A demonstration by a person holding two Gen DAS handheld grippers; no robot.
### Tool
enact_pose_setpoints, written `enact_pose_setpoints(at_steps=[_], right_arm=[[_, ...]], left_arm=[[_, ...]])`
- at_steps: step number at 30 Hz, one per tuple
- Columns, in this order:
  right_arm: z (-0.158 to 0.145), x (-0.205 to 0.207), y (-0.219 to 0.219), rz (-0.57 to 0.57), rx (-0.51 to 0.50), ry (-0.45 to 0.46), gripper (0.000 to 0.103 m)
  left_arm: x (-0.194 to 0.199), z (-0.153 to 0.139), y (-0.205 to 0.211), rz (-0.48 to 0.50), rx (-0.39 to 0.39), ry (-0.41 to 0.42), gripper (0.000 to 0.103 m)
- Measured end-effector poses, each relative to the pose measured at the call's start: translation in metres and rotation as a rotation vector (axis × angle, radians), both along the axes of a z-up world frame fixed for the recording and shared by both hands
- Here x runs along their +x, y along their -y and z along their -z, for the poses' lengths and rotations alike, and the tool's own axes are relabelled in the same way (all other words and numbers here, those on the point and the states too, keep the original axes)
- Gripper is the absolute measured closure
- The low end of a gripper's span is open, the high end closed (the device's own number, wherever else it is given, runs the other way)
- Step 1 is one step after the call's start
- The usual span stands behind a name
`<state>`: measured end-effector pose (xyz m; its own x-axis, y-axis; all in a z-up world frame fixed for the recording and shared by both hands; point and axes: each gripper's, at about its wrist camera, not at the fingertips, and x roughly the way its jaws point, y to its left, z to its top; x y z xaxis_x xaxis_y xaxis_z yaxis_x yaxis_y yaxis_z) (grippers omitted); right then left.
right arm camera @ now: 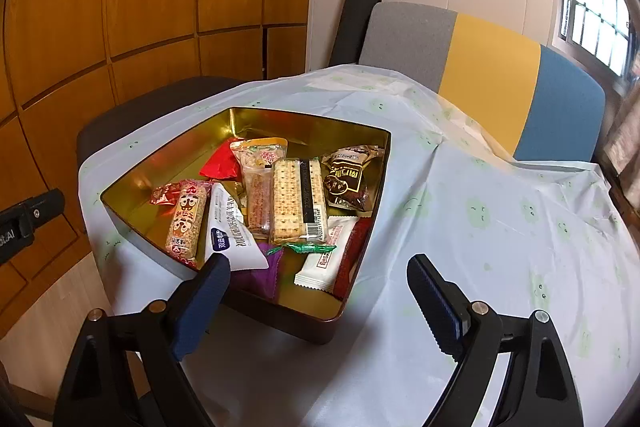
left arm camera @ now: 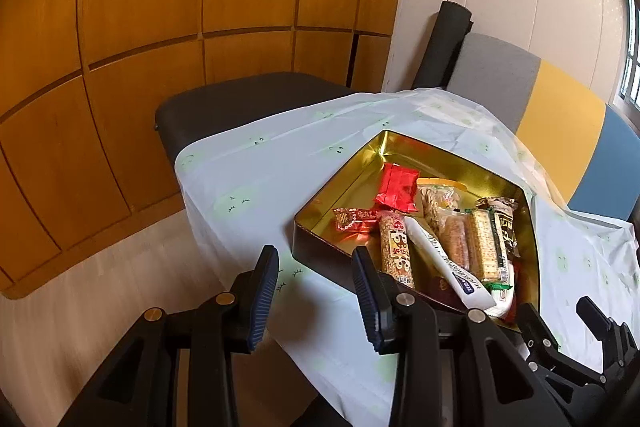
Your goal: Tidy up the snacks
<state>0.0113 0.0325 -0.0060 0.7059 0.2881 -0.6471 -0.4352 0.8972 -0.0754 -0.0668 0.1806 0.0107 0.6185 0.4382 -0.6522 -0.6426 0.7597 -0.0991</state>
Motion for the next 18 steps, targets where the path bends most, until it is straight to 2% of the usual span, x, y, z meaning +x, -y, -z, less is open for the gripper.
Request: enact_pose_setpoints(at_steps=[8, 11, 18], right_arm=[[0.0, -0.002, 0.0, 0.002, -0.011, 0.001, 0.012], [0.0, -0.002, 0.0, 0.001, -0.014, 0.001, 0.012], [0.003, -0.004, -0.001, -0.008, -0.027, 0.002, 0.011]], left_arm=[[-0.001, -0.001, 0.002, 0.004, 0.011, -0.002, 0.065], [0.0, -0.002, 0.005, 0.007, 0.048, -0.01, 0.065], [-0.008, -0.015, 0.004, 0.019, 0.078, 0.07, 0.067]])
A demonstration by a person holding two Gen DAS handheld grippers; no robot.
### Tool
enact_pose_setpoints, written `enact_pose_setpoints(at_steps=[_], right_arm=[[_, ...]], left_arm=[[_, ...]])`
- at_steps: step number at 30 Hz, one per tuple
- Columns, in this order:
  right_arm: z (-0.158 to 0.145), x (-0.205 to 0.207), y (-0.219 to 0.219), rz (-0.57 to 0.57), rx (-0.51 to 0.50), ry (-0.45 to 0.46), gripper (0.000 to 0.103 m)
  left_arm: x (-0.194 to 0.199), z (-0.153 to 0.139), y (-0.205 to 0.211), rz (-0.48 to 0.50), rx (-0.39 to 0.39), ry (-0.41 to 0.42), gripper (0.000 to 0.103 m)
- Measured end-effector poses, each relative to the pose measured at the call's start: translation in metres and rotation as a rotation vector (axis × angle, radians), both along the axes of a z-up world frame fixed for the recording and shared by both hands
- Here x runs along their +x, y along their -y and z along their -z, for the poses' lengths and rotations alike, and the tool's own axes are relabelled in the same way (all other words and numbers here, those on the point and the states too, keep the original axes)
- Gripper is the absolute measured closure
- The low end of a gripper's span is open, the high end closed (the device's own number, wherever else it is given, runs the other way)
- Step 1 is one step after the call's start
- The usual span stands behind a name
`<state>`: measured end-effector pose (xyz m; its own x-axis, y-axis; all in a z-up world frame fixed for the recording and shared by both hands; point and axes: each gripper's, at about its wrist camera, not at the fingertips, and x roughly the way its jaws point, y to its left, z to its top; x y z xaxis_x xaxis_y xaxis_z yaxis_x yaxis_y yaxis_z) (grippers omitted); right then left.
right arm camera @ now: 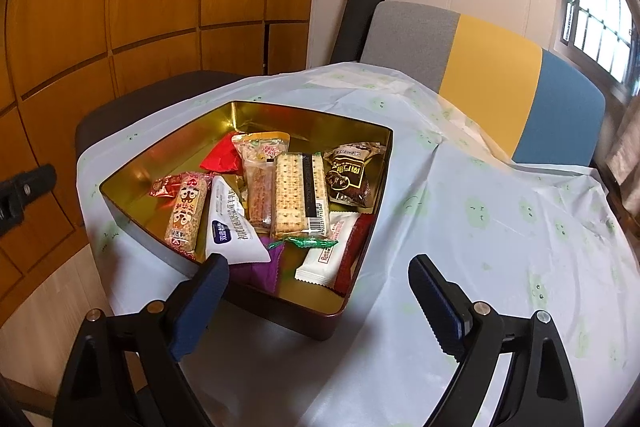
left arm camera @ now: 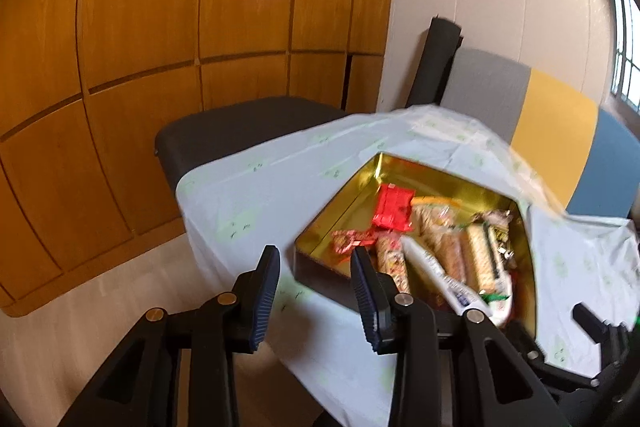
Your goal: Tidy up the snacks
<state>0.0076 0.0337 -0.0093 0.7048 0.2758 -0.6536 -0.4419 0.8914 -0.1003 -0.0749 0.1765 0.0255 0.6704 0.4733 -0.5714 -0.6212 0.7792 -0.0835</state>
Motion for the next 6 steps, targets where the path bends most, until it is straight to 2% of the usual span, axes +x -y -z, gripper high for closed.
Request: enact_pose_setpoints(at_steps=[3, 6], right_arm=[[0.0011, 0.001, 0.001, 0.005, 0.001, -0.006, 0.011], [0.001, 0.0015, 0.0022, 0.007, 0.001, -0.005, 0.011]], left_arm=[[-0.0037, -0.0046, -0.0012, 0.028, -0.006, 0.046, 0.068], [-0.0008, -0.0005, -0.0033, 0.026, -0.032, 0.026, 0.068]])
